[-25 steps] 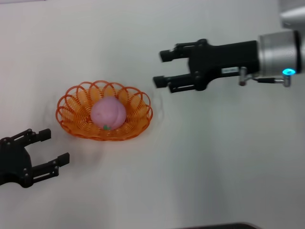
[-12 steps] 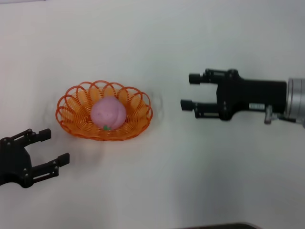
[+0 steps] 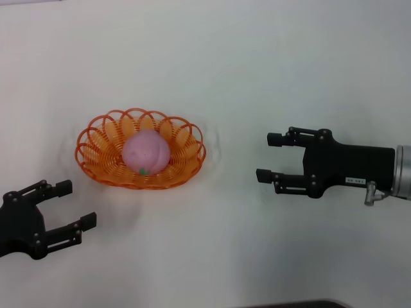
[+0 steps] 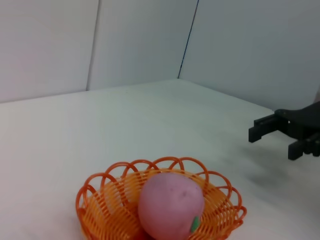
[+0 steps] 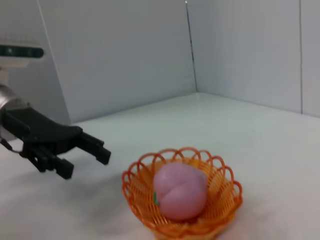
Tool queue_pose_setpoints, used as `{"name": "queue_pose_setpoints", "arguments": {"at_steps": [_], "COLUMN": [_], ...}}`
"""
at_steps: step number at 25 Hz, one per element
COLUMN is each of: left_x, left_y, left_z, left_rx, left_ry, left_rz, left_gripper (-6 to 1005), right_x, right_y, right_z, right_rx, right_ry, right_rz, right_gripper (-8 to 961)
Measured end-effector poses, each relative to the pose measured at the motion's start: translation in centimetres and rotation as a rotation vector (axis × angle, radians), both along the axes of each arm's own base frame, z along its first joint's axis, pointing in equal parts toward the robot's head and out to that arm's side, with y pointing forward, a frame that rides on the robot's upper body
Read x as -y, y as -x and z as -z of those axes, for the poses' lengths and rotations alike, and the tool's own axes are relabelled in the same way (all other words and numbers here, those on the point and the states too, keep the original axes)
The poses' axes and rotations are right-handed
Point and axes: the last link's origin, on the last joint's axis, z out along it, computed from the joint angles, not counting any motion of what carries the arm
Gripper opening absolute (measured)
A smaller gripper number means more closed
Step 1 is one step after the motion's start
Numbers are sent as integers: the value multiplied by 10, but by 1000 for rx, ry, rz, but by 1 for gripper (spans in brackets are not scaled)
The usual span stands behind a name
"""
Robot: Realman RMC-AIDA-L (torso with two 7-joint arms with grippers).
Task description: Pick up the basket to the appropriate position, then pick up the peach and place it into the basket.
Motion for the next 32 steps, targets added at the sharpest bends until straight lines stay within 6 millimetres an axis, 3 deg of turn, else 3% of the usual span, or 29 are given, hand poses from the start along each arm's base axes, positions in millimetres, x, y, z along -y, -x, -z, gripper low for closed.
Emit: {"name": "queue_pose_setpoints", "arguments": {"at_steps": [32], "left_x": [3], "left_y": [1], "left_z": [3], "left_rx": [2], "left_ry": [13], "left_rz": [-5], "left_gripper": [810], "right_x": [2], "right_y": [-4], "right_z": [6], "right_rx": [37], "right_ry": [25], "right_rz": [-3], "right_gripper": [768]}}
